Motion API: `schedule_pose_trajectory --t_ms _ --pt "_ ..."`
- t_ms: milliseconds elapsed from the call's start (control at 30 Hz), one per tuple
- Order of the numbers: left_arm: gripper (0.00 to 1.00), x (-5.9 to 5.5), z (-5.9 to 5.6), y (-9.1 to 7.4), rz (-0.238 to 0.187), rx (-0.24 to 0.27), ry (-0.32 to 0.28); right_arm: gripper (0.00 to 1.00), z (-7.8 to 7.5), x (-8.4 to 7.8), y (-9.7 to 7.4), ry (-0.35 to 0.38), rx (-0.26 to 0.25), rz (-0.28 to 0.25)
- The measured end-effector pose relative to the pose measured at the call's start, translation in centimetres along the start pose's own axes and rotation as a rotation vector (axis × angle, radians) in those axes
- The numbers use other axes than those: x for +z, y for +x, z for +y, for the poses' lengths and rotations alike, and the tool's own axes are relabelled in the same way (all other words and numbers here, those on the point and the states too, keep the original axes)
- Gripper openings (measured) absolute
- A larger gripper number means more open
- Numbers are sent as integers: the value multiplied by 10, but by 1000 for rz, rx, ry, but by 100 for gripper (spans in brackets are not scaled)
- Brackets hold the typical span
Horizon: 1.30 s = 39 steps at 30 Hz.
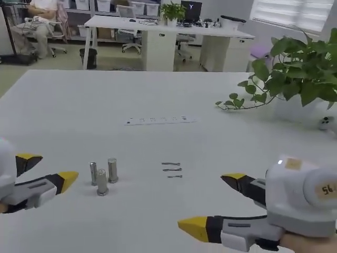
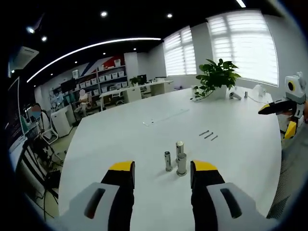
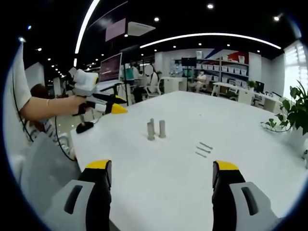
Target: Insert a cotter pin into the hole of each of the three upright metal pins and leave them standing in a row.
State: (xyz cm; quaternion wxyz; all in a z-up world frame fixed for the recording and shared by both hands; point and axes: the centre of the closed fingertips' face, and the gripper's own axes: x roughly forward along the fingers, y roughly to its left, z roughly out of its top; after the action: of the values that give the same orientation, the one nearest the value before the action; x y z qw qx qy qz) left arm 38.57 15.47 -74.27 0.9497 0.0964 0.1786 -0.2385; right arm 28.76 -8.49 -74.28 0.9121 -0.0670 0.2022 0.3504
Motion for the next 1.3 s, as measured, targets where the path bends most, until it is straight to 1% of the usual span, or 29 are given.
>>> schedule_pose_trajectory --t_ms 233,333,500,567,667,700,800,833,867,900,1000,1100,1200,1267,1300 --pt "37 -8 3 28 21 -21 43 87 -1 0 2 10 3 4" --pt "34 -13 4 40 35 -43 53 86 0 -2 4 13 0 13" --pt "32 -22 1 61 57 -78 56 86 1 -6 6 8 4 32" --pt "30 -24 0 65 62 -84 55 85 1 -8 7 9 7 39" --pt "29 -30 -4 76 74 -99 57 85 -1 -10 8 11 2 45" --pt "29 -30 -4 77 75 -101 55 85 -3 -10 8 18 -1 43" --pt "27 -32 -5 87 77 -109 57 85 -5 -12 8 26 -5 44" --pt "26 -33 -5 89 82 -113 53 85 -5 -12 9 29 -7 43" --pt "24 -34 -6 92 77 -121 37 85 -6 -12 9 31 -8 43" --pt "24 -35 -7 94 77 -131 34 85 -6 -12 9 33 -9 43" --pt "23 -36 -8 97 88 -132 58 85 -8 -14 9 36 -13 48" --pt "21 -36 -7 101 89 -141 60 85 -9 -16 10 43 -14 53" --pt "19 -38 -6 105 95 -146 73 85 -9 -17 10 48 -16 57" --pt "17 -37 -7 107 84 -165 75 85 -9 -18 10 50 -18 58" --pt "16 -38 -7 108 88 -171 74 85 -10 -18 11 51 -19 58"
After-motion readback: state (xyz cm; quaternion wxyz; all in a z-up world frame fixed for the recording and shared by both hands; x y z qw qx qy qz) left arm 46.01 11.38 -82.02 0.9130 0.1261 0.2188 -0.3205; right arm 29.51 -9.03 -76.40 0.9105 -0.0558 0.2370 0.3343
